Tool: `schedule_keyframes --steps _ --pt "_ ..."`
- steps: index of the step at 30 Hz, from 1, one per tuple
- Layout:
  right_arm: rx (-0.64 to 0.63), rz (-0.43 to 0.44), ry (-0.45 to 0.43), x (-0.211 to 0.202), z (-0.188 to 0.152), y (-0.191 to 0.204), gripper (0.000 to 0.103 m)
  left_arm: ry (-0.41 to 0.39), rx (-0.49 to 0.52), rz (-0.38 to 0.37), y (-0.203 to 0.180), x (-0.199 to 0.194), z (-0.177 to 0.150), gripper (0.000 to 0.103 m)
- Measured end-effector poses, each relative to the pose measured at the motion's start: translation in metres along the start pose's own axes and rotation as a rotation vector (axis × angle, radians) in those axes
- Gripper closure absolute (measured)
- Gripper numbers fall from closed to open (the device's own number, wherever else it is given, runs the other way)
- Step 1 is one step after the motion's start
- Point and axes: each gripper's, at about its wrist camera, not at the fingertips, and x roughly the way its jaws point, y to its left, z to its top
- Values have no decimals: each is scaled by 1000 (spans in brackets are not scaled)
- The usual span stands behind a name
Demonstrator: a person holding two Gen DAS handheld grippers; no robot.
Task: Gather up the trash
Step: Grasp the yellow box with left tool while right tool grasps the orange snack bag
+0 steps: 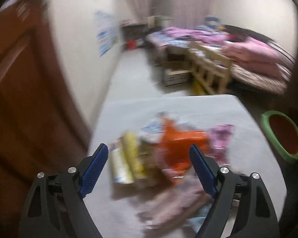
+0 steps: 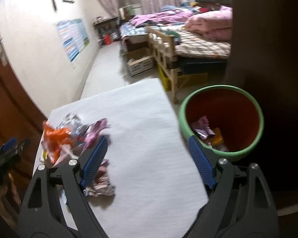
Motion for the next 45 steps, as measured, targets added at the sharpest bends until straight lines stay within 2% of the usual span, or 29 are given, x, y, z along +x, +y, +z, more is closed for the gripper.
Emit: schedule_keyframes --steps 3,5,11,12,13,14,15,16,18,21,24,29,33,37,41,42,44,45 --pt "-39 17 23 1 -3 20 22 63 -90 14 37 25 -5 28" --pt "-52 20 37 4 -6 29 22 121 -129 -7 51 49 -6 28" --pt "-94 28 62 1 -8 49 22 291 -192 -59 59 121 -19 28" --pt "-108 29 65 1 -8 53 22 301 -204 -58 58 126 -23 32" --pt "-116 29 68 1 -9 56 22 303 -221 -68 58 129 -26 51" --pt "-126 32 74 2 -9 60 22 307 -225 -75 57 130 -29 62" --pt "-134 37 81 3 -9 64 22 300 -220 -72 55 130 -32 63" --pt "-140 41 87 6 -9 68 22 286 -215 -74 55 126 -34 77" --pt "-159 60 99 11 -7 80 22 261 -202 -81 55 113 -35 81" --pt "-173 109 120 22 1 96 22 225 -193 -90 59 87 -47 82" --pt "-164 188 179 44 11 117 21 233 -204 -132 65 62 -62 82" --pt "-162 277 290 93 17 165 19 235 -166 -150 59 51 -76 81" --pt "-129 294 352 124 15 188 17 219 -150 -155 55 53 -76 79" --pt "-105 267 417 153 11 205 16 232 -174 -165 60 58 -79 75" --pt "-98 258 445 169 10 212 17 246 -192 -167 67 66 -84 68" --pt "-93 265 445 170 9 211 20 245 -195 -173 68 66 -85 67" --pt "-100 272 433 167 8 209 51 244 -200 -182 67 68 -83 66" --pt "-97 280 438 168 7 208 51 245 -202 -183 67 69 -84 66"
